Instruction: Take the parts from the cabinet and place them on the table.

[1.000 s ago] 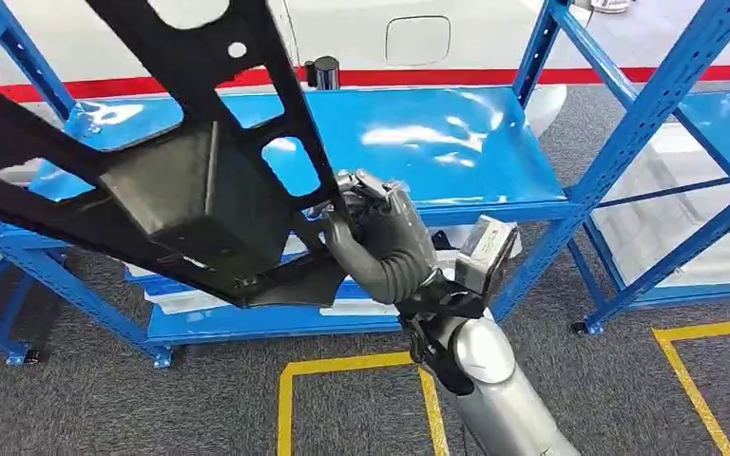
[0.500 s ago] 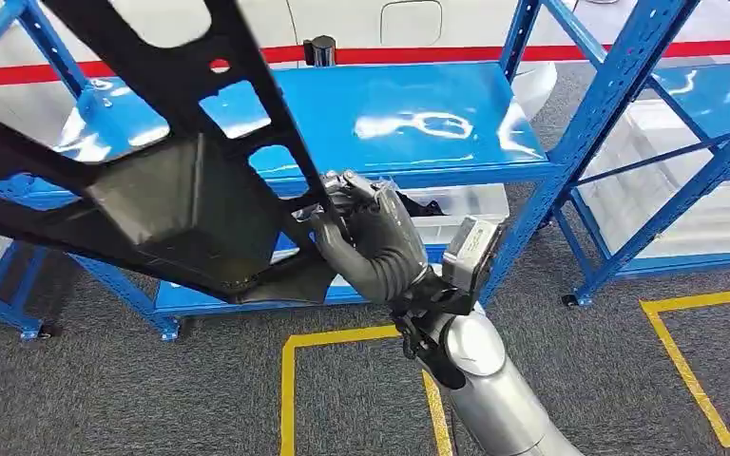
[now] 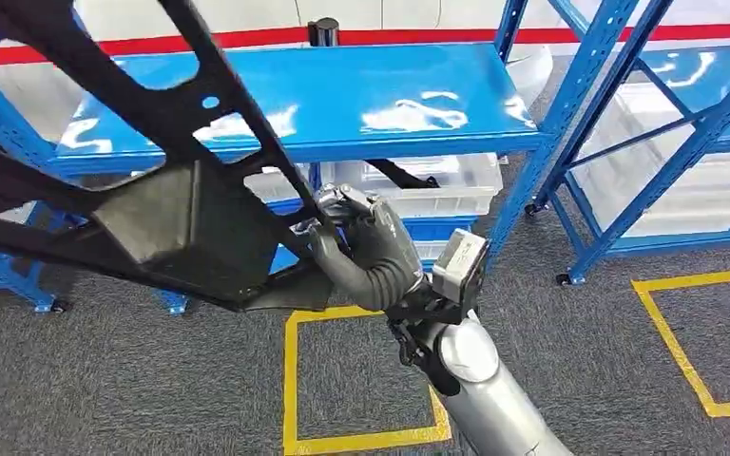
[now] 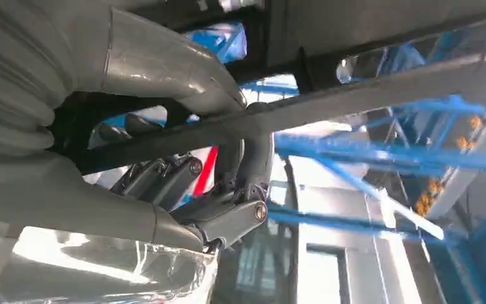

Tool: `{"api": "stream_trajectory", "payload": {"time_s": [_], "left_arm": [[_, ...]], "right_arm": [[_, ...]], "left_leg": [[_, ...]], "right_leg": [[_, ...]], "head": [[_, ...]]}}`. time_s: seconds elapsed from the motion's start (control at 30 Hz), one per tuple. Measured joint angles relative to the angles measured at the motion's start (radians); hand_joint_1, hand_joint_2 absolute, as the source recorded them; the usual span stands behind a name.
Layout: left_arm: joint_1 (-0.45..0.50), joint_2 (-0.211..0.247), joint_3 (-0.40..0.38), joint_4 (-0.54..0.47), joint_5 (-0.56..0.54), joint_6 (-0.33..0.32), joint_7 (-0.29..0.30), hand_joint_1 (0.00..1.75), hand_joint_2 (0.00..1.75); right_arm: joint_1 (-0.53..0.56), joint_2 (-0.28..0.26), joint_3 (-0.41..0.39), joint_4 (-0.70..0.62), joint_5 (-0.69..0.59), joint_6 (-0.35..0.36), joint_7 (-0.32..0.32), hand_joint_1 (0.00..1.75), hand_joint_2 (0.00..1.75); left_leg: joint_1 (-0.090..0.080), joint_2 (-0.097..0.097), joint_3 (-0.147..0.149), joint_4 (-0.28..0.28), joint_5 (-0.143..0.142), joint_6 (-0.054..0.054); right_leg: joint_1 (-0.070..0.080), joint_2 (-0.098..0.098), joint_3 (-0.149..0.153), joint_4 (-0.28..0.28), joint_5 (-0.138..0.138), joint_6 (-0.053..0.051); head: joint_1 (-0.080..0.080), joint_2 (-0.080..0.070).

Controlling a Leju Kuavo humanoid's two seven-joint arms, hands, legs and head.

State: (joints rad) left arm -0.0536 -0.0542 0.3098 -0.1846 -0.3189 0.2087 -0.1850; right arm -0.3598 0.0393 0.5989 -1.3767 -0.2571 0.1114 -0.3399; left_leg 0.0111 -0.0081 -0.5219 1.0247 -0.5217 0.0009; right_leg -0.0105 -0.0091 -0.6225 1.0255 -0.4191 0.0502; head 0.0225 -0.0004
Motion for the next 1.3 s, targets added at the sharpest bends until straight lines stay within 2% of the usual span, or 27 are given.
{"api": "stream_trajectory", "payload": {"time_s": [0.03,0.1,0.17,0.2,0.23,0.3,0.33,0.4,0.43,0.5,0.53,0.57,0.6,0.63,0.67,0.7,0.77,0.8,0.83,0.87,0.9,1.03,1.07,1.13,1.2,1.23,1.3], "left_arm": [[0.001,-0.002,0.000,0.000,-0.002,0.000,0.001,0.00,1.75],[-0.002,-0.001,0.000,0.000,-0.003,0.000,0.004,0.00,1.75],[-0.002,0.001,0.002,0.000,-0.003,0.000,0.004,0.00,1.75],[-0.002,0.000,0.002,0.000,-0.003,0.000,0.004,0.00,1.75],[-0.001,0.000,0.002,0.000,-0.003,0.000,0.005,0.00,1.75],[-0.001,-0.001,0.003,0.000,-0.003,0.000,0.010,0.00,1.75],[-0.001,-0.001,0.003,0.000,-0.003,0.000,0.010,0.00,1.75],[-0.002,-0.003,0.004,0.000,-0.003,0.000,0.012,0.00,1.75],[-0.002,-0.003,0.005,0.000,-0.003,0.000,0.012,0.00,1.75],[-0.001,-0.003,0.006,0.000,-0.005,0.001,0.009,0.00,1.75],[0.003,-0.002,0.006,0.000,-0.007,0.002,0.006,0.00,1.75],[0.005,0.000,0.006,0.000,-0.011,0.006,0.003,0.00,1.75],[0.006,-0.001,0.006,0.000,-0.016,0.009,0.003,0.00,1.75],[0.005,-0.002,0.006,0.000,-0.018,0.010,0.003,0.00,1.75],[0.004,-0.001,0.006,0.000,-0.018,0.010,0.003,0.00,1.75],[0.004,-0.001,0.006,0.000,-0.018,0.010,0.003,0.00,1.75],[0.005,0.000,0.006,0.000,-0.018,0.011,0.006,0.00,1.75],[0.005,0.000,0.006,0.000,-0.018,0.011,0.007,0.00,1.75],[0.004,0.000,0.006,0.000,-0.019,0.013,0.010,0.00,1.75],[0.003,0.001,0.006,0.000,-0.019,0.015,0.010,0.00,1.75],[0.000,0.001,0.006,0.000,-0.020,0.016,0.010,0.00,1.75],[0.002,0.001,0.006,0.000,-0.023,0.019,0.013,0.00,1.75],[0.003,0.000,0.006,0.000,-0.023,0.019,0.013,0.00,1.75],[-0.001,0.001,0.006,0.000,-0.026,0.019,0.013,0.00,1.75],[-0.001,0.001,0.006,0.000,-0.026,0.019,0.013,0.00,1.75],[0.001,0.000,0.006,0.000,-0.026,0.019,0.013,0.00,1.75],[0.002,0.000,0.006,0.000,-0.026,0.019,0.013,0.00,1.75]], "right_arm": [[-0.001,-0.002,0.000,0.007,0.000,0.003,0.001,1.75,1.75],[-0.002,-0.002,0.002,0.014,0.000,0.005,0.004,1.75,1.75],[-0.004,-0.003,0.002,0.019,0.000,0.005,0.004,1.75,1.75],[-0.004,-0.003,0.002,0.023,0.000,0.005,0.004,1.75,1.75],[-0.004,-0.003,0.003,0.028,0.000,0.006,0.005,1.75,1.75],[-0.004,0.000,0.005,0.035,0.000,0.014,0.006,1.75,1.75],[-0.006,0.004,0.006,0.038,0.002,0.016,0.007,1.75,1.75],[-0.016,0.016,0.008,0.043,0.004,0.021,0.010,1.75,1.75],[-0.019,0.020,0.010,0.047,0.004,0.022,0.011,1.75,1.75],[-0.019,0.025,0.014,0.056,0.005,0.022,0.012,1.75,1.75],[-0.018,0.027,0.016,0.061,0.006,0.022,0.012,1.75,1.75],[-0.020,0.031,0.021,0.066,0.009,0.022,0.012,1.75,1.75],[-0.019,0.034,0.022,0.068,0.012,0.022,0.011,1.75,1.75],[-0.019,0.039,0.025,0.069,0.017,0.022,0.011,1.75,1.75],[-0.020,0.042,0.026,0.071,0.021,0.023,0.011,1.75,1.75],[-0.020,0.044,0.028,0.074,0.023,0.024,0.011,1.75,1.75],[-0.019,0.047,0.029,0.079,0.024,0.024,0.011,1.75,1.75],[-0.019,0.048,0.029,0.081,0.024,0.024,0.011,1.75,1.75],[-0.020,0.048,0.029,0.083,0.024,0.024,0.012,1.75,1.75],[-0.020,0.049,0.029,0.083,0.024,0.024,0.012,1.75,1.75],[-0.021,0.049,0.029,0.083,0.026,0.026,0.012,1.75,1.75],[-0.023,0.051,0.032,0.084,0.032,0.033,0.012,1.75,1.75],[-0.024,0.050,0.032,0.085,0.033,0.034,0.012,1.75,1.75],[-0.026,0.047,0.035,0.085,0.034,0.034,0.011,1.75,1.75],[-0.021,0.040,0.039,0.090,0.034,0.034,0.011,1.75,1.75],[-0.021,0.038,0.039,0.093,0.034,0.034,0.011,1.75,1.75],[-0.021,0.037,0.040,0.095,0.034,0.034,0.011,1.75,1.75]], "left_leg": [[0.010,0.005,-0.013,-0.012,0.018,0.023],[0.005,0.009,-0.044,-0.013,0.047,0.041],[0.002,0.010,-0.076,-0.013,0.072,0.044],[0.001,0.011,-0.094,-0.012,0.086,0.045],[0.001,0.013,-0.111,-0.012,0.100,0.043],[0.001,0.014,-0.141,-0.011,0.125,0.038],[0.001,0.014,-0.156,-0.011,0.139,0.034],[-0.004,0.012,-0.172,-0.008,0.161,0.022],[-0.005,0.013,-0.174,-0.012,0.177,0.017],[-0.002,0.012,-0.175,-0.027,0.201,0.007],[0.000,0.009,-0.179,-0.031,0.209,-0.001],[0.005,0.007,-0.188,-0.017,0.174,-0.006],[0.007,0.007,-0.198,0.025,0.105,-0.008],[0.008,0.005,-0.215,0.097,0.033,-0.013],[0.009,0.005,-0.233,0.173,-0.011,-0.018],[0.010,0.005,-0.249,0.243,-0.025,-0.024],[0.013,0.007,-0.236,0.289,0.031,-0.029],[0.016,0.011,-0.200,0.246,0.058,-0.030],[0.017,0.025,-0.132,0.152,0.077,-0.029],[0.018,0.057,-0.066,0.058,0.077,-0.026],[0.006,0.091,-0.033,0.009,0.051,-0.026],[0.000,0.052,-0.052,-0.020,0.055,0.011],[0.007,0.045,-0.052,-0.026,0.063,0.022],[0.007,0.026,-0.064,-0.028,0.074,0.037],[0.004,0.001,-0.077,-0.027,0.084,0.041],[0.003,-0.011,-0.082,-0.027,0.089,0.040],[0.003,-0.035,-0.089,-0.026,0.096,0.036]], "right_leg": [[0.004,0.000,-0.013,0.008,-0.005,0.004],[0.001,0.004,-0.047,0.077,-0.102,-0.014],[0.001,0.005,-0.072,0.218,-0.191,-0.022],[0.001,0.005,-0.078,0.283,-0.205,-0.016],[0.001,0.005,-0.067,0.307,-0.192,-0.004],[0.000,0.005,0.003,0.244,-0.132,0.021],[0.000,0.005,0.063,0.167,-0.112,0.023],[0.010,0.005,0.213,-0.039,-0.152,0.000],[0.012,0.007,0.212,-0.068,-0.167,-0.009],[0.018,0.008,0.196,-0.061,-0.154,-0.017],[0.003,0.005,0.188,-0.065,-0.141,-0.033],[-0.003,-0.002,0.180,-0.065,-0.131,-0.042],[-0.003,-0.004,0.170,-0.065,-0.119,-0.060],[-0.002,-0.010,0.157,-0.065,-0.108,-0.066],[-0.001,-0.015,0.149,-0.064,-0.099,-0.066],[0.001,-0.022,0.142,-0.063,-0.089,-0.065],[0.001,-0.039,0.118,-0.057,-0.076,-0.057],[-0.001,-0.047,0.110,-0.052,-0.073,-0.053],[-0.002,-0.055,0.104,-0.045,-0.073,-0.052],[0.000,-0.063,0.102,-0.038,-0.073,-0.050],[0.010,-0.072,0.094,-0.034,-0.075,-0.046],[0.017,-0.112,0.086,-0.031,-0.063,-0.023],[0.009,-0.083,0.072,-0.020,-0.079,-0.020],[0.007,-0.015,0.028,0.090,-0.142,-0.030],[0.007,0.003,-0.044,0.264,-0.208,-0.034],[0.007,0.005,-0.058,0.298,-0.214,-0.029],[0.006,0.007,-0.012,0.215,-0.176,-0.014]], "head": [[0.002,0.000],[0.005,0.000],[0.005,0.000],[0.005,0.000],[0.005,0.000],[0.005,0.000],[0.005,0.000],[0.005,0.000],[0.000,0.000],[0.003,0.000],[0.002,0.000],[0.002,0.000],[0.000,0.000],[-0.001,0.000],[-0.001,0.000],[-0.001,0.000],[-0.001,0.000],[-0.002,0.000],[-0.001,0.000],[-0.002,0.000],[-0.003,0.000],[0.002,0.000],[0.003,0.000],[0.004,0.000],[0.003,0.000],[0.003,0.000],[0.003,0.000]]}}
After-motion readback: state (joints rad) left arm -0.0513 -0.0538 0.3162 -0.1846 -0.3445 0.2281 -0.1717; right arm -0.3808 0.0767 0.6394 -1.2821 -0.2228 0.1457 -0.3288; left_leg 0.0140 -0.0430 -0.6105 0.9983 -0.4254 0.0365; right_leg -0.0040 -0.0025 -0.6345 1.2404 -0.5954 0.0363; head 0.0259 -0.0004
